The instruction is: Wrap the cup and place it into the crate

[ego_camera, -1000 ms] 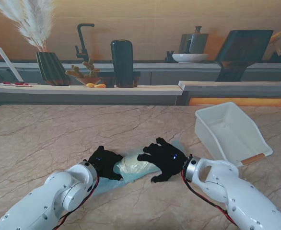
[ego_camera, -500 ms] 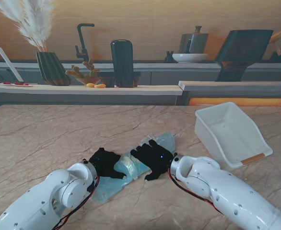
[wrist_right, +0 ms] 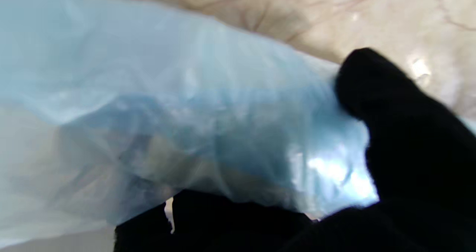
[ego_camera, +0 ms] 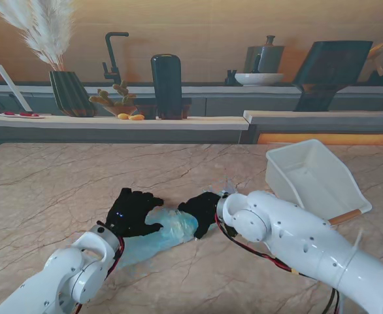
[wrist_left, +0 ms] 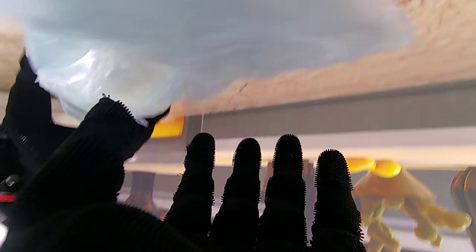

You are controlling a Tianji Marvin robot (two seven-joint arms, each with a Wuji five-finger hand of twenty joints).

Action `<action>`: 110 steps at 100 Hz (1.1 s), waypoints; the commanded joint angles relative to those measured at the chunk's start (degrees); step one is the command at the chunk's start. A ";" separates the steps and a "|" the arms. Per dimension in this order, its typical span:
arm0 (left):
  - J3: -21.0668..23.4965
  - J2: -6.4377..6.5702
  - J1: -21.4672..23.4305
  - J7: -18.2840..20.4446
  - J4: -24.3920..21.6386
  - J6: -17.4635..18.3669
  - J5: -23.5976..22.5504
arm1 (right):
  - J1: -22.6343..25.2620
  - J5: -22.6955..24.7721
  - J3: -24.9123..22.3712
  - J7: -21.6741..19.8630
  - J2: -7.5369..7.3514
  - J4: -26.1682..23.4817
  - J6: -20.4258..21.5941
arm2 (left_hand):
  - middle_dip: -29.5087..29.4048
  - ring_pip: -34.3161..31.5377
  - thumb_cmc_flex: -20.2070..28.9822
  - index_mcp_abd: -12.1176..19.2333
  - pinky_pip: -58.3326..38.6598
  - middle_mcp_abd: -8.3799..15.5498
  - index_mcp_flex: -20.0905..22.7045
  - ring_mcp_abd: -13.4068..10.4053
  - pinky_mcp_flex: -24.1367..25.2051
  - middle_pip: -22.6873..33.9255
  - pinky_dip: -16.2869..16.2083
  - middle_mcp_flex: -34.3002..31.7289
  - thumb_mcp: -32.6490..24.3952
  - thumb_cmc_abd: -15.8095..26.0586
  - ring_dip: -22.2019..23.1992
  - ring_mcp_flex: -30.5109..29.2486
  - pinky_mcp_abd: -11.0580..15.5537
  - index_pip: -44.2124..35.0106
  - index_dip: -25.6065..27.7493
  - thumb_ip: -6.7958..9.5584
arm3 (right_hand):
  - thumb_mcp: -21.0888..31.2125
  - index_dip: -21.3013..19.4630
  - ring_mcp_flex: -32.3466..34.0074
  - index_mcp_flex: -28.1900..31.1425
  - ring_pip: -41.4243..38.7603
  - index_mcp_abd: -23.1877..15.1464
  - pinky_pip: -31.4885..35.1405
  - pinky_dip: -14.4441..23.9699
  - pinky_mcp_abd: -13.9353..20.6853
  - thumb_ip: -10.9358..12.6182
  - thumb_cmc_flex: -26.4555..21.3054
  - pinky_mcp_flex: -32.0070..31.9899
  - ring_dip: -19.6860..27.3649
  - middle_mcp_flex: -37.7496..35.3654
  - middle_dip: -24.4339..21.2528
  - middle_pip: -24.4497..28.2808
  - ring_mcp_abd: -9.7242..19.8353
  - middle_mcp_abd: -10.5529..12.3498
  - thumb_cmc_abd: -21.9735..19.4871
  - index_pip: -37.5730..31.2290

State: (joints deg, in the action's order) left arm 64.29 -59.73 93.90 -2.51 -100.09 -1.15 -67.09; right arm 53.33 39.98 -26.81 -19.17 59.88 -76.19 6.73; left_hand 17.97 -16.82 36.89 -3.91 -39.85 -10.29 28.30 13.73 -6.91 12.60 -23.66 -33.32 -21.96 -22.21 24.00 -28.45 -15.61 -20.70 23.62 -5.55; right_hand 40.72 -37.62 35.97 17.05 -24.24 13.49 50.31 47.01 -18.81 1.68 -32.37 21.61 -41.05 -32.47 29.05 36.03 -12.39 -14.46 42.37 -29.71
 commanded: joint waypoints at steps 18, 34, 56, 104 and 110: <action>-1.42 0.23 2.29 0.32 -3.35 6.07 -2.20 | 2.10 -5.76 2.32 -8.09 -1.68 0.03 -3.45 | -0.95 3.92 -4.46 -2.16 6.48 -1.78 -6.59 1.59 2.83 -3.51 0.94 7.55 1.36 -0.58 -2.15 6.14 -2.24 7.24 -3.97 1.85 | 22.12 0.63 13.98 17.58 -33.55 -12.78 24.23 3.49 10.87 0.19 -15.84 4.97 -4.73 -11.14 3.56 10.75 1.90 -0.04 -3.49 -9.45; -6.84 0.68 -1.01 1.91 -0.82 4.70 -3.28 | 1.51 -10.15 2.12 -10.05 -1.36 0.12 -6.13 | -1.10 4.71 -5.42 -4.95 7.70 -2.22 -8.23 1.49 3.07 -4.07 0.72 9.38 2.03 -0.18 -2.42 7.32 -2.06 8.93 -5.08 1.97 | 22.01 0.84 13.49 17.32 -33.97 -12.37 24.72 3.26 10.88 -0.07 -15.76 4.45 -4.75 -10.71 3.94 10.95 1.77 -0.29 -3.50 -9.02; -13.08 1.12 -6.91 5.97 4.72 -0.22 -3.56 | -0.91 -19.29 2.50 -13.00 -0.17 2.92 -9.06 | -0.46 3.59 -5.22 -2.99 8.14 -1.24 -9.30 0.25 2.90 -2.52 -1.18 9.57 -1.02 -2.18 -1.74 6.56 -1.58 7.56 -4.53 2.18 | 22.52 0.52 11.34 16.47 -32.70 -12.40 21.59 1.44 10.15 0.10 -16.14 1.48 -4.59 -8.87 3.99 10.46 0.96 -0.23 -3.81 -8.79; -19.28 1.10 -13.18 7.08 11.45 -5.95 -2.15 | 2.08 -24.44 -4.32 -15.78 -0.51 1.60 -9.01 | 2.49 -2.62 -1.21 0.83 0.67 1.18 1.50 -1.14 0.73 4.34 -2.52 -2.76 -13.37 -5.10 1.19 -1.80 -0.94 -9.16 4.16 1.36 | -9.34 1.41 -0.80 9.61 -3.81 -10.26 -13.57 -6.56 1.41 -2.32 9.05 -11.38 7.36 1.31 -5.91 -5.08 -0.11 -1.14 -18.56 4.96; -19.58 1.05 -13.67 7.72 11.74 -6.20 -1.29 | 2.97 -23.14 -5.58 -15.93 -0.91 0.53 -8.86 | 2.95 -3.45 -0.57 1.38 -0.33 1.46 2.81 -1.08 0.55 5.04 -2.24 -4.55 -14.04 -4.92 1.52 -2.84 -0.67 -12.09 5.81 1.29 | -9.61 1.37 -2.56 8.48 0.74 -10.18 -16.65 -5.72 1.09 -2.73 11.26 -12.02 9.05 2.45 -6.71 -7.18 -0.63 -1.15 -19.65 6.30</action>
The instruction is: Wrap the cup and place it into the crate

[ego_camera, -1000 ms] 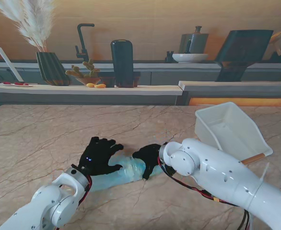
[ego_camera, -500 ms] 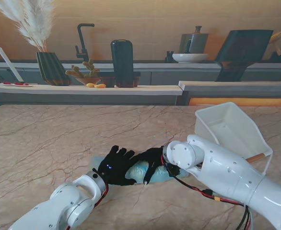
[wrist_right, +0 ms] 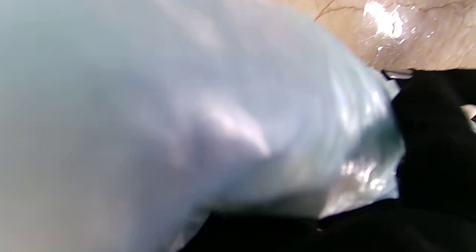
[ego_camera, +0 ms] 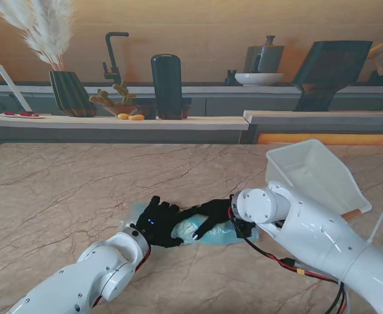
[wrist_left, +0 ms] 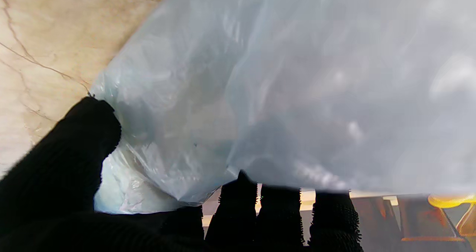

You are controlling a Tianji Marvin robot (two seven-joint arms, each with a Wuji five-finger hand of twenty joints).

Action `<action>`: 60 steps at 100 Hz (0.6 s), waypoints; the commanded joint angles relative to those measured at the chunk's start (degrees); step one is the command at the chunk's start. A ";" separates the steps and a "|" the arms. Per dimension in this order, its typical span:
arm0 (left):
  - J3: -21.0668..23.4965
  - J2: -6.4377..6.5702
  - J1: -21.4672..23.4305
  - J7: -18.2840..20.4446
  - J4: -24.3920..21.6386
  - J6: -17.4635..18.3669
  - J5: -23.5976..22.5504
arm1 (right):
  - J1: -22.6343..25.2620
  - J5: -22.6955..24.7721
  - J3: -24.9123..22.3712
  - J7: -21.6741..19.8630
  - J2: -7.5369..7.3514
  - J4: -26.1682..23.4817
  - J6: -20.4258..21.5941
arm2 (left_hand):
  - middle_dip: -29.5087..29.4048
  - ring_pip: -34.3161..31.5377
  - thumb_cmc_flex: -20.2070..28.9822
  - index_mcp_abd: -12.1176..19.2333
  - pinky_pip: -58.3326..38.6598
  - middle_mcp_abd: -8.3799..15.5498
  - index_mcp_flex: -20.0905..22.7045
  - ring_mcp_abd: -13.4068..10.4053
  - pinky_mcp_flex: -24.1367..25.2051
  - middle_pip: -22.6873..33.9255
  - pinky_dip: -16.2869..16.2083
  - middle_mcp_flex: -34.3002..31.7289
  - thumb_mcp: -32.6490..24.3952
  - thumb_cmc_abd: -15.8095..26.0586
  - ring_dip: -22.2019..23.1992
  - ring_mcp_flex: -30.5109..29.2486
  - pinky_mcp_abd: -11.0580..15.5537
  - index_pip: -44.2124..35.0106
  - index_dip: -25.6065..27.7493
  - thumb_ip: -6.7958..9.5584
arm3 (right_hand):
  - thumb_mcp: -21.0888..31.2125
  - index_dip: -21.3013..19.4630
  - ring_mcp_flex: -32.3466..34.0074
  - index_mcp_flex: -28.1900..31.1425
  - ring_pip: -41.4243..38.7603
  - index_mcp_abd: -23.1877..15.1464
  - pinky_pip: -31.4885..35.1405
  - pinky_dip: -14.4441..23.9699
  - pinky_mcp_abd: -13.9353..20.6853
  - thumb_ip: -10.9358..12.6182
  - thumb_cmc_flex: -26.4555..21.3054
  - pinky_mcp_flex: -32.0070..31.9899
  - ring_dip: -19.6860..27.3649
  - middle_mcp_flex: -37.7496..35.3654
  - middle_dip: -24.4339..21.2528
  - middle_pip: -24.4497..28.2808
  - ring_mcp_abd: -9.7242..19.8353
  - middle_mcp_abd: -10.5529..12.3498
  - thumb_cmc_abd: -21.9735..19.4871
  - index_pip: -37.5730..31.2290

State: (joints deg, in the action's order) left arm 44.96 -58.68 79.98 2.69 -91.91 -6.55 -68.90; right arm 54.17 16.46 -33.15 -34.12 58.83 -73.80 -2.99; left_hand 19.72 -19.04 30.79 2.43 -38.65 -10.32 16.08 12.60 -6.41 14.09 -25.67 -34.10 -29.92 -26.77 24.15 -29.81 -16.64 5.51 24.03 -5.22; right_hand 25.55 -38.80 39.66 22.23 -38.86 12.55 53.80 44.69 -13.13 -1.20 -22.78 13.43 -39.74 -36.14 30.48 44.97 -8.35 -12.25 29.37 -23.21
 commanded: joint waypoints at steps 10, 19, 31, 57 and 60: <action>-0.10 -0.01 -0.19 3.82 3.54 -0.42 1.69 | 3.89 3.23 -1.61 -0.67 -0.33 -3.45 0.97 | 1.85 -2.53 6.11 -4.13 -2.56 1.93 16.87 0.24 -0.70 4.58 0.33 -6.50 -6.28 -0.03 1.88 -3.29 1.69 -41.03 6.84 0.94 | 5.70 3.16 -8.59 1.25 22.20 -9.47 -24.20 -1.61 -4.82 -0.44 4.16 -4.65 10.95 8.06 -9.24 -19.15 -6.13 -3.04 -7.14 2.42; 0.41 0.03 -0.38 5.48 3.08 0.35 2.77 | 6.03 6.10 -4.43 1.16 -0.37 -4.22 2.34 | 1.96 -2.89 6.09 -3.80 -2.90 1.97 17.29 0.37 -0.73 4.62 0.66 -6.88 -6.14 0.33 2.02 -3.58 2.08 -41.46 7.02 0.89 | 6.66 3.95 -10.31 -0.88 26.73 -10.27 -25.99 -0.69 -5.32 -0.90 6.44 -4.54 13.82 10.17 -10.28 -21.81 -8.88 -2.40 -6.09 4.12; 1.01 0.11 -0.84 8.22 2.38 1.43 4.56 | 10.06 10.08 -9.25 5.34 -0.05 -5.65 4.75 | 1.84 -2.58 6.15 -3.21 -2.84 1.92 17.42 0.26 -0.43 4.12 1.29 -6.75 -5.61 0.64 1.82 -3.31 1.98 -41.26 6.89 0.79 | 7.65 4.39 -12.09 -1.99 28.86 -10.99 -26.87 -0.55 -5.48 -1.34 7.92 -4.74 15.51 12.02 -11.04 -23.47 -9.53 -1.99 -4.90 4.41; 1.06 0.50 -3.04 15.49 1.02 2.48 9.39 | 19.54 20.24 -19.84 17.76 0.86 -9.93 14.66 | 1.27 -0.99 7.28 -2.68 -1.66 1.44 17.46 0.63 0.26 2.33 2.99 -5.48 -2.16 2.53 1.16 -2.11 2.17 -39.13 5.95 0.84 | 8.62 4.30 -12.28 -1.42 28.92 -12.49 -27.67 -0.55 -5.08 -1.36 7.60 -5.74 15.74 12.58 -11.21 -23.50 -4.63 -1.32 -4.00 2.72; 0.96 0.51 -3.28 15.97 0.93 2.40 9.88 | 20.45 21.09 -20.81 19.50 1.02 -10.23 16.07 | 1.19 -0.72 7.76 -2.60 -1.57 1.46 17.62 0.50 0.22 2.02 3.12 -5.50 -0.99 2.97 1.09 -2.13 2.15 -38.75 5.86 0.90 | 8.75 4.25 -12.19 -1.30 28.86 -12.68 -27.72 -0.56 -5.01 -1.31 7.24 -5.74 15.70 12.53 -11.18 -23.35 -4.41 -1.19 -3.79 2.41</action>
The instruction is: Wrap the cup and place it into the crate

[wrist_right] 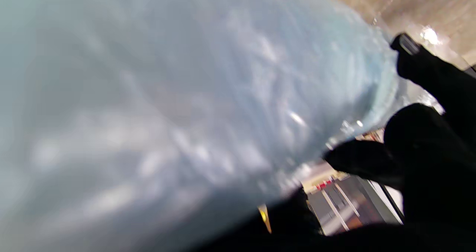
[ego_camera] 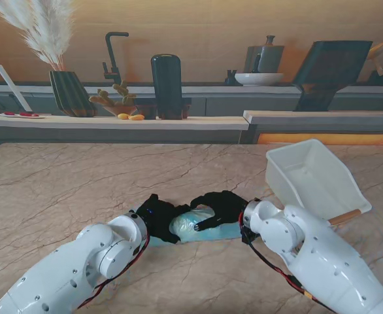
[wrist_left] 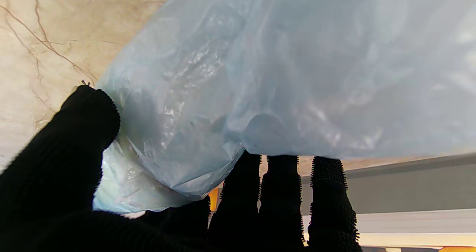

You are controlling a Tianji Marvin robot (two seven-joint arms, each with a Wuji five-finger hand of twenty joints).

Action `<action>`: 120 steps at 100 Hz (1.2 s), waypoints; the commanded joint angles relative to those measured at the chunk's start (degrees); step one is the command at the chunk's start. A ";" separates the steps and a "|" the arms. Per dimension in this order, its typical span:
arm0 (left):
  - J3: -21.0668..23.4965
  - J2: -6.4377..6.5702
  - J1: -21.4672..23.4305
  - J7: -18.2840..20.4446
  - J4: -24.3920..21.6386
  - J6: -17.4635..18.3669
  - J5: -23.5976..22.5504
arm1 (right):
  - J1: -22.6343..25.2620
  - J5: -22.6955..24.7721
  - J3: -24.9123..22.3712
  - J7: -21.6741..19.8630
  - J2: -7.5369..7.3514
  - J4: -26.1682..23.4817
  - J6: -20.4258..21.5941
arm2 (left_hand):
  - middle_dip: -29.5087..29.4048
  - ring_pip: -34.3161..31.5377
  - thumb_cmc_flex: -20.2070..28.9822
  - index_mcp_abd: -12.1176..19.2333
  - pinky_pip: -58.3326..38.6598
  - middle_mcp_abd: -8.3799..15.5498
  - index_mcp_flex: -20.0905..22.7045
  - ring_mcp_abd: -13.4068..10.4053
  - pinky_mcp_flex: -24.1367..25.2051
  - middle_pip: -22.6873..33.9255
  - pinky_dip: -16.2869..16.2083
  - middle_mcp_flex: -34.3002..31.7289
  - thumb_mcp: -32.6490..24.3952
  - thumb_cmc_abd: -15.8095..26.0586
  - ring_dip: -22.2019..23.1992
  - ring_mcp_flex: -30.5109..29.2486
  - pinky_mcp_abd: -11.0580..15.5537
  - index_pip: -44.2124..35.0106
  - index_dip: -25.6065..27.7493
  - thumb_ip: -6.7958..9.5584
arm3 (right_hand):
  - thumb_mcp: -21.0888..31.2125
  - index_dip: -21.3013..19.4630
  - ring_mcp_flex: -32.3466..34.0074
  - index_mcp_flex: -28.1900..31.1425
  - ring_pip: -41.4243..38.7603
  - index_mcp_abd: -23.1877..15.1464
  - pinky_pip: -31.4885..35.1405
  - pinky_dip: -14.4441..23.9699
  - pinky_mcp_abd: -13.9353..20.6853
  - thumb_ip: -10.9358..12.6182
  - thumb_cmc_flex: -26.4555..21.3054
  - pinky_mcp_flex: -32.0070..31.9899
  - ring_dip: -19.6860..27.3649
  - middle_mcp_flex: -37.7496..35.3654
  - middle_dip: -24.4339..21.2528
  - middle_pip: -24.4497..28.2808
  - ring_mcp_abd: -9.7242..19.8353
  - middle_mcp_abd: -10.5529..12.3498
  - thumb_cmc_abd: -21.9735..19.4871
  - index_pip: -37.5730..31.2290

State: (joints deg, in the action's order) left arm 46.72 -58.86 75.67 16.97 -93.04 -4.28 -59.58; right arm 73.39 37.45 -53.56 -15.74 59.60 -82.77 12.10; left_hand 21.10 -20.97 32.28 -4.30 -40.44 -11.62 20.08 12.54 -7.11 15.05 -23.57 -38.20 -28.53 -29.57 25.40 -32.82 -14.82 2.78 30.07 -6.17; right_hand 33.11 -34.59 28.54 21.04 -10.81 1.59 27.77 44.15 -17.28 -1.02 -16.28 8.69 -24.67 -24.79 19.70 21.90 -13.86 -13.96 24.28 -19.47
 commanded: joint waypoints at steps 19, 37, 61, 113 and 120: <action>-1.97 0.73 -1.41 4.98 2.15 -1.15 5.45 | 5.86 7.47 -5.15 12.68 1.13 -2.75 10.45 | -0.16 1.52 7.09 4.17 0.39 2.54 14.28 0.79 0.95 0.63 1.17 -1.85 0.31 7.12 -0.09 0.85 0.08 -35.68 0.10 2.07 | 1.65 -0.78 -0.11 -1.26 0.22 -2.46 -1.84 -0.31 0.85 -1.01 -1.95 0.56 0.39 1.30 0.13 2.21 2.90 1.46 3.42 -4.91; -3.98 0.36 -4.60 5.23 4.20 -2.41 9.95 | 9.22 15.04 -7.85 18.64 0.92 -5.36 15.90 | 0.62 0.03 10.57 4.49 -1.66 2.84 16.59 0.93 -0.55 1.68 -0.11 -4.02 6.76 8.81 0.78 -0.62 0.15 -37.45 2.47 0.87 | 2.04 -0.83 2.27 -2.13 -1.86 -1.58 -1.43 -0.75 1.98 -0.20 -6.27 2.71 -0.49 -0.12 0.60 4.95 3.98 2.36 6.08 -7.34; -5.44 -0.22 -7.60 5.74 6.08 -5.65 15.60 | 13.75 25.98 -8.71 19.30 -0.48 -10.75 11.67 | 0.89 -0.88 13.97 4.63 -2.86 2.76 20.90 1.46 -0.56 2.32 -0.04 -5.67 12.08 9.14 1.00 -1.16 -0.08 -40.25 2.22 0.71 | 2.62 1.51 0.38 -2.45 -1.79 2.98 -1.84 -1.41 1.90 0.69 -10.32 2.03 -0.34 1.65 -0.03 5.05 2.46 0.04 9.59 -4.48; -6.28 -1.65 -11.89 7.13 12.44 -10.41 30.32 | 2.94 33.17 5.67 19.06 -1.46 -2.33 -2.18 | -0.31 1.96 10.84 1.38 1.64 2.08 19.12 1.39 1.47 -0.35 0.25 -1.18 15.09 10.69 -0.11 2.52 0.67 -34.76 -0.55 3.40 | 7.01 1.95 -11.23 -5.32 3.89 8.99 -6.06 -4.17 0.35 0.48 -11.67 -5.14 5.53 12.87 -2.95 3.23 -0.99 -3.30 13.74 3.79; -5.78 -1.92 -11.74 6.39 12.73 -10.38 30.90 | -0.23 30.56 9.01 16.77 -1.29 0.00 -3.40 | -0.53 2.69 6.98 -0.37 2.71 1.74 16.61 1.62 1.87 -1.08 -0.07 0.55 12.30 9.10 -0.29 3.61 0.50 -31.72 -1.13 2.92 | 8.73 1.22 -11.18 -5.63 3.39 9.13 -6.11 -4.36 0.50 0.29 -11.00 -5.22 5.70 13.66 -3.60 3.84 -0.78 -3.29 13.81 4.98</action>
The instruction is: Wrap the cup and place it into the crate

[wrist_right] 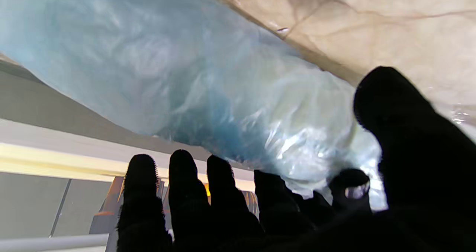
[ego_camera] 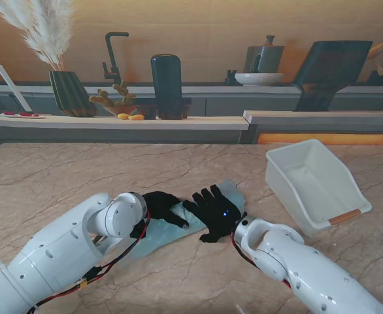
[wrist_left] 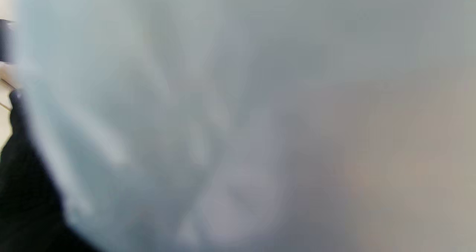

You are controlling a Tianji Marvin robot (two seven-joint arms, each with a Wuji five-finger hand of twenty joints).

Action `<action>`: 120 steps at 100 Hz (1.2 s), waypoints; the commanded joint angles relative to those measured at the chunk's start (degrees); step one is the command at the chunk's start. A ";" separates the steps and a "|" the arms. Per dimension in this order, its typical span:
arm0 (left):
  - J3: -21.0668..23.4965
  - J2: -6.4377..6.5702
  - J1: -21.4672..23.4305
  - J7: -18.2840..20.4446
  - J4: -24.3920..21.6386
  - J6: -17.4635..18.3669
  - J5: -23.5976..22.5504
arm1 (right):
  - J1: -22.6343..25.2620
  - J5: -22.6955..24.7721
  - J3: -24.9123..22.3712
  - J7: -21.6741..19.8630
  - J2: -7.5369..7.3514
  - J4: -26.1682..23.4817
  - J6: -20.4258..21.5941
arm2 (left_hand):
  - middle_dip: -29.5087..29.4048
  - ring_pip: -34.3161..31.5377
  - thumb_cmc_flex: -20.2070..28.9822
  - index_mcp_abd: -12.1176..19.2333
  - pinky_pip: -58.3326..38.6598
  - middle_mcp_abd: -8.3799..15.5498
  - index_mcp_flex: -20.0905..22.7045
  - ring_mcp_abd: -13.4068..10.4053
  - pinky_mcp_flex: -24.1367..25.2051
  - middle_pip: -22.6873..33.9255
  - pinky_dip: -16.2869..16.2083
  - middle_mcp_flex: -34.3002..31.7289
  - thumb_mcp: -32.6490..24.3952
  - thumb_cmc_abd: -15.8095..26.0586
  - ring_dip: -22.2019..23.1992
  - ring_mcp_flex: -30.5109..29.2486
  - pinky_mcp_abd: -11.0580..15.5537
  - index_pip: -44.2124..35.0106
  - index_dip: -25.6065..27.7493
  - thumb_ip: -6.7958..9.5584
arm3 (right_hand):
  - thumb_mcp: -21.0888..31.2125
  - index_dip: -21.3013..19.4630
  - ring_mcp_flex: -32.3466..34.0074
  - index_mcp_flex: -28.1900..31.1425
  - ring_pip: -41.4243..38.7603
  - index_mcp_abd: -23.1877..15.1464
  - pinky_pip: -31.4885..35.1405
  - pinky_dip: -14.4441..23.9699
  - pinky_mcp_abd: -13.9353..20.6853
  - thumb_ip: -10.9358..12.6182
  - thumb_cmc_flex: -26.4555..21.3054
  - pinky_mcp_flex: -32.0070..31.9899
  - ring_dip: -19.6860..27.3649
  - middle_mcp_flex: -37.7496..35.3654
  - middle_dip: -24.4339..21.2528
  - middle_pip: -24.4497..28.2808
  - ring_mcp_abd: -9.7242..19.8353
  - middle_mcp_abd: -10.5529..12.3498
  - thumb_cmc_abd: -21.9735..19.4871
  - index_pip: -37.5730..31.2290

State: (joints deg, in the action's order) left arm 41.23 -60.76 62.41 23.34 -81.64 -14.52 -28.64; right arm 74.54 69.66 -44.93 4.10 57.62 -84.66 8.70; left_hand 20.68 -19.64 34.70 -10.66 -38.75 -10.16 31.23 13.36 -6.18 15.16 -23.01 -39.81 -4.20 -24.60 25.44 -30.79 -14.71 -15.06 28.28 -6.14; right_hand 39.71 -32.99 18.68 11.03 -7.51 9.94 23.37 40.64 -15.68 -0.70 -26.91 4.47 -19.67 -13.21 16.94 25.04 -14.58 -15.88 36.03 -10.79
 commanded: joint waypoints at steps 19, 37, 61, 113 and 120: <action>1.33 -0.66 2.58 -2.88 1.29 0.18 -0.57 | -8.93 -8.14 9.00 -6.45 1.29 7.81 -1.23 | -0.93 3.08 0.20 2.39 2.96 -0.40 -3.79 1.27 2.04 -3.37 -0.81 8.51 -11.22 3.16 -0.76 4.58 -0.57 -3.88 -3.65 2.79 | 3.21 -1.14 1.32 4.76 -1.52 0.36 -1.34 -0.82 -1.14 -0.11 -0.82 -0.19 0.03 1.41 -0.77 1.69 0.84 -1.08 2.53 -3.63; 6.02 -1.65 6.71 -9.94 -0.67 2.64 -3.65 | -15.62 -14.54 17.35 -8.71 2.25 13.45 -2.21 | -1.42 3.94 -0.98 3.01 3.81 -0.59 -8.99 1.56 2.18 -4.37 -1.43 12.45 -10.88 3.00 -0.92 6.03 -1.46 0.96 -5.98 2.83 | 5.69 -2.81 5.99 4.73 -5.14 -0.27 0.30 -0.32 -0.77 -0.07 -2.14 2.61 -2.56 -0.34 0.22 4.42 2.04 -0.92 2.86 -3.89; 15.21 -2.36 15.59 -19.95 -7.67 8.03 -10.00 | -22.14 -21.24 26.44 -8.06 4.81 20.72 -3.51 | -1.61 3.86 -0.76 3.68 4.04 -0.89 -8.54 1.87 1.80 -4.29 -1.96 12.22 -11.62 2.42 -0.79 5.61 -2.34 1.61 -7.00 2.86 | 8.19 -5.30 13.36 1.78 -14.64 -2.04 4.74 1.26 -0.74 0.28 -3.85 8.78 -8.15 -3.71 3.69 10.93 4.07 -0.08 3.16 -6.90; 23.21 -1.73 29.68 -27.10 -16.31 14.24 -19.53 | -30.42 -30.82 38.31 -5.86 14.26 38.29 -2.24 | -2.11 4.54 2.52 5.09 5.04 -1.45 -4.39 2.47 0.60 -5.12 -2.07 9.00 -12.95 2.78 -1.26 3.68 -3.44 0.22 -6.91 2.74 | 8.35 -2.31 26.35 6.28 -41.83 -5.50 32.59 1.72 2.62 0.20 -4.20 16.28 -18.16 -16.75 9.49 21.63 7.59 1.81 5.87 -20.20; 23.31 -1.85 30.09 -27.81 -16.23 14.13 -19.46 | -30.94 -31.75 38.80 -6.32 15.02 39.65 -1.68 | -2.06 4.49 2.69 5.24 5.02 -1.38 -4.43 2.36 0.57 -5.12 -2.12 8.89 -12.91 3.03 -1.23 3.64 -3.26 0.22 -6.87 2.73 | 12.94 -2.47 30.36 13.18 -43.71 -8.76 39.35 2.17 3.92 2.44 -7.63 18.88 -18.34 -23.05 9.47 22.27 7.44 2.98 3.94 -24.88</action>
State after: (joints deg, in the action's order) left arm 64.49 -62.24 91.73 -4.88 -97.97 -0.28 -48.40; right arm 39.48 37.33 -9.13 1.57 72.97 -48.19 6.59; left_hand 19.39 -15.61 36.45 -6.58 -34.75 -11.15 25.42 14.72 -5.58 11.27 -24.30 -30.82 -16.78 -22.54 24.71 -26.43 -16.94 -15.21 21.55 -5.62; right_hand 41.88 -35.82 40.59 12.43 -40.83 5.98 56.37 41.45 -13.19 0.35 -22.34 21.03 -34.43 -31.61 25.58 45.65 -6.26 -13.95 49.09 -32.00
